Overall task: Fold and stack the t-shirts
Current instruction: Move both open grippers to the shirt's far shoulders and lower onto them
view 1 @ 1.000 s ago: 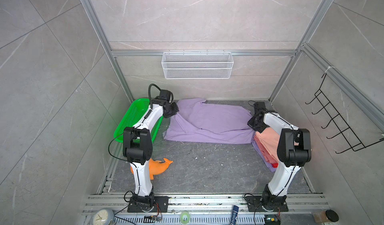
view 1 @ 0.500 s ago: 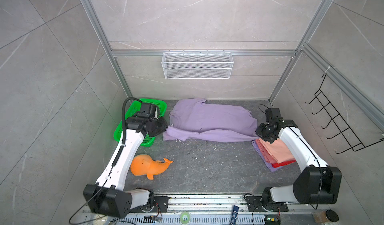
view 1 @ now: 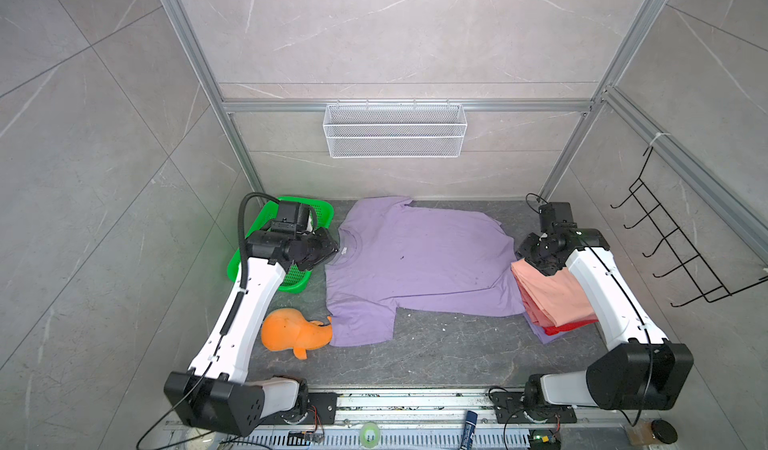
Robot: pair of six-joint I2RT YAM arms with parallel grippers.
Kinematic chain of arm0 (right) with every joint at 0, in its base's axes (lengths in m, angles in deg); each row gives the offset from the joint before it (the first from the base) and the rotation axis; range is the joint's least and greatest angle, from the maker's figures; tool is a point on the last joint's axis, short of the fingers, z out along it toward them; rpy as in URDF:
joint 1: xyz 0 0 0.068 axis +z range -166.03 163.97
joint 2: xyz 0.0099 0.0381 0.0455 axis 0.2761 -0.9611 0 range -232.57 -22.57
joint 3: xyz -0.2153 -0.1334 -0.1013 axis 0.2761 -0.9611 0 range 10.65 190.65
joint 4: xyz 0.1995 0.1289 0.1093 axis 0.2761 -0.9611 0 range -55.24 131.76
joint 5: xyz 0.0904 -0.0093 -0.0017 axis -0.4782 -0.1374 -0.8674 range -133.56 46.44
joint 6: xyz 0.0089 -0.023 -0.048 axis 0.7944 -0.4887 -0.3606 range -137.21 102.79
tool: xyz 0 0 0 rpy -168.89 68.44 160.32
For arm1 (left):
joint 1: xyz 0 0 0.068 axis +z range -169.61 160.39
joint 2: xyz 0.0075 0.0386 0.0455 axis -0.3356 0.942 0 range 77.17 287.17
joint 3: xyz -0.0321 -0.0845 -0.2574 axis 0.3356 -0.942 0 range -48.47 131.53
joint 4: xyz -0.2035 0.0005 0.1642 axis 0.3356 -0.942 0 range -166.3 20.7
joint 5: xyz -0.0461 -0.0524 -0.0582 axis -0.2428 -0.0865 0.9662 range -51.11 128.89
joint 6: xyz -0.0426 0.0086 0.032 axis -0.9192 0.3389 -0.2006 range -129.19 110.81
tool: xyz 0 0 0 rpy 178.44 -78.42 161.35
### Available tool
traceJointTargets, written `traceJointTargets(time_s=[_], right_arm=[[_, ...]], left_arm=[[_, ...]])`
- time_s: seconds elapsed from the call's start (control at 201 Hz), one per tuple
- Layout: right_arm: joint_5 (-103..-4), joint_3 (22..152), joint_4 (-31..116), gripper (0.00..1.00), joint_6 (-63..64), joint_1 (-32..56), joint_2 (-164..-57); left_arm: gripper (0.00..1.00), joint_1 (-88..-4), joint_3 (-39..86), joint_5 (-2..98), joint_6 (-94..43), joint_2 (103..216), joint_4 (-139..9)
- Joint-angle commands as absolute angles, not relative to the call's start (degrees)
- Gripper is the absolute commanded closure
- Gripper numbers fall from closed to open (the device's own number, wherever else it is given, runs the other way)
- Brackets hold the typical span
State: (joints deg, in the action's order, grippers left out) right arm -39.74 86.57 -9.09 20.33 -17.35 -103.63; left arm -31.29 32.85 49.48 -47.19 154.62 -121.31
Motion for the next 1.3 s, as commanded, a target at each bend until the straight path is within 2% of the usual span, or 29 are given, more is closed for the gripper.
traceJointTargets(time_s=[0.0, 0.269, 0.493, 0.672, 1.011, 1.299], right_arm=[[-47.78, 83.89, 5.64, 0.43, 23.3, -16.13, -107.36], [-49.82, 92.61, 21.8, 0.4, 24.09, -14.93, -123.36], [-49.87, 100.6, 25.66, 0.4, 27.19, -14.39, -136.49], [-49.84, 103.2, 29.79, 0.4, 29.09, -13.45, -143.69], [-48.74, 108.37, 24.42, 0.37, 28.62, -11.67, -152.6], [-50.19, 102.54, 16.97, 0.38, 28.51, -11.71, -150.92]], left_arm=[[0.46, -32.25, 32.24, 54.36, -47.09, 161.24, -110.6], [0.43, -34.9, 47.83, 52.88, -40.74, 184.87, -100.67], [0.43, -34.96, 62.73, 52.83, -42.77, 203.45, -96.23], [0.43, -35.01, 69.96, 52.39, -45.26, 212.67, -92.25], [0.43, -35.11, 71.12, 48.99, -48.56, 218.79, -95.57], [0.43, -35.2, 54.16, 46.98, -50.52, 211.67, -95.69]])
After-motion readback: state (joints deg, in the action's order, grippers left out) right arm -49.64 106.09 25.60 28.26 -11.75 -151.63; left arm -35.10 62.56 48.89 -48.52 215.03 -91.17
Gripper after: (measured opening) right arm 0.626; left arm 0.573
